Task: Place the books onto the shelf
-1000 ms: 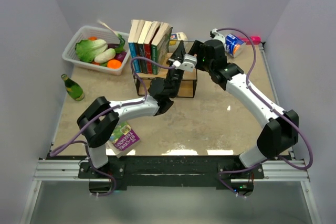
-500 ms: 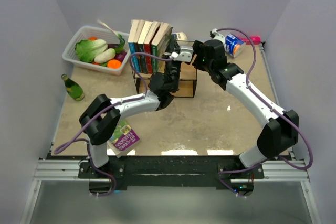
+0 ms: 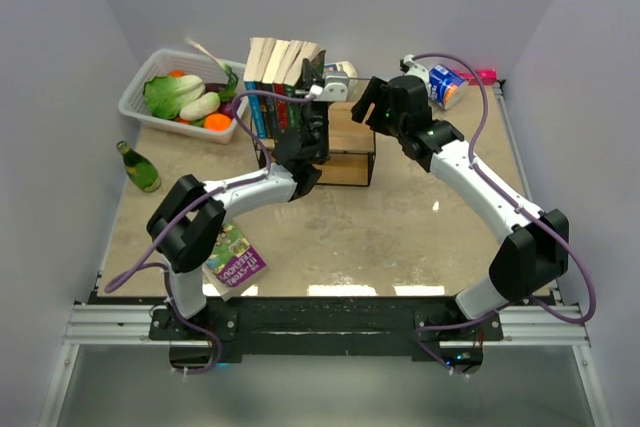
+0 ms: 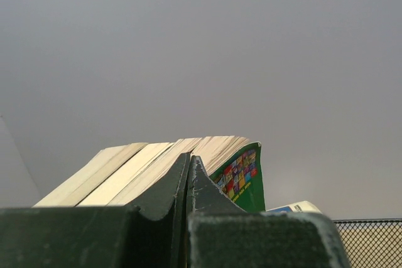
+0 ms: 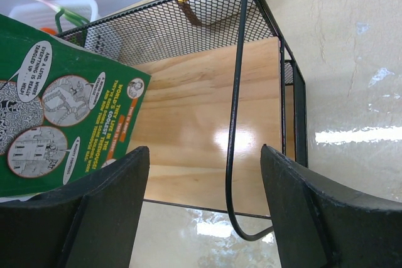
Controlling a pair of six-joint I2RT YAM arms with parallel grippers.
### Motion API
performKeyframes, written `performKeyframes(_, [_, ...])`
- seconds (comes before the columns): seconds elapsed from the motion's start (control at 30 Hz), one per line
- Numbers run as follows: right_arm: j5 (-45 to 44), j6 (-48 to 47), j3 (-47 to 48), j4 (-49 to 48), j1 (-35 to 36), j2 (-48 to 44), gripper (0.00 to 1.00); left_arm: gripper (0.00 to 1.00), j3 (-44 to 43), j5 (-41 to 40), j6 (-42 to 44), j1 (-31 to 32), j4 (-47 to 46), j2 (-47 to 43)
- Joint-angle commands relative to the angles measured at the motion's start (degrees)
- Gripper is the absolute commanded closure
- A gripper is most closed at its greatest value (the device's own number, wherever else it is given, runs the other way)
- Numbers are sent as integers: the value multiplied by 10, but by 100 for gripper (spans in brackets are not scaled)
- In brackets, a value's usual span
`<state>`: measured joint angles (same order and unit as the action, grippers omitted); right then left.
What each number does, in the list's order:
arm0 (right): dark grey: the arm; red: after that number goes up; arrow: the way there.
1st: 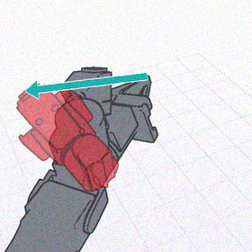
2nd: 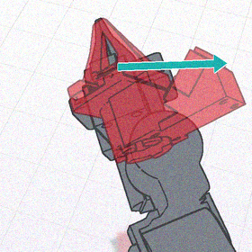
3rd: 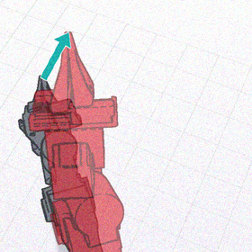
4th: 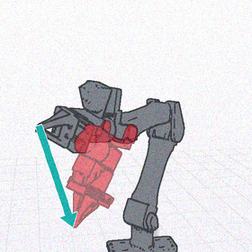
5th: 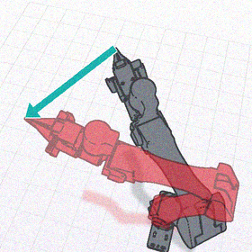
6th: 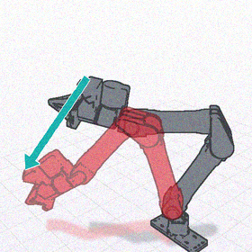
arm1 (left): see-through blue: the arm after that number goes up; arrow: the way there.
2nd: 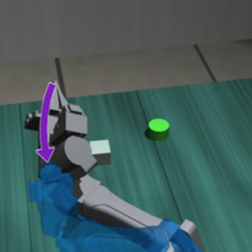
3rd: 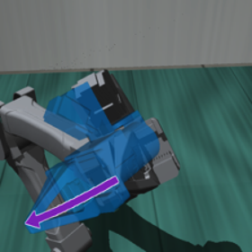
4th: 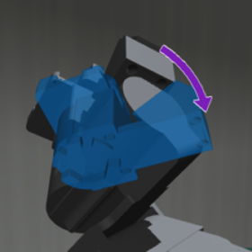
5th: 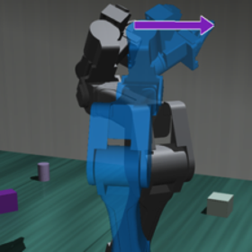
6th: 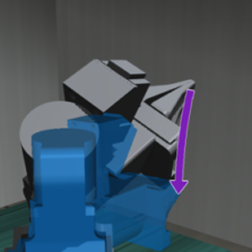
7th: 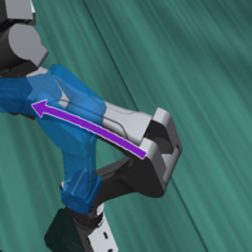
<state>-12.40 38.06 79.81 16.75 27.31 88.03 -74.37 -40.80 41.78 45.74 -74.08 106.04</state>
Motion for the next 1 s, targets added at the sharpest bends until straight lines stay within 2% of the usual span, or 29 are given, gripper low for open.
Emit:
performKeyframes(0.0, [-3, -5, 7, -8, 0, 0, 25, 100, -20, -16, 16, -10, -41, -25])
performKeyframes(0.33, [-3, -5, 5, -9, 0, 0, 25, 100, -16, -24, 16, -15, -49, -30])
performKeyframes(0.97, [-4, -1, 18, 5, 0, -27, 23, 100, 23, 23, 7, 12, -40, -79])
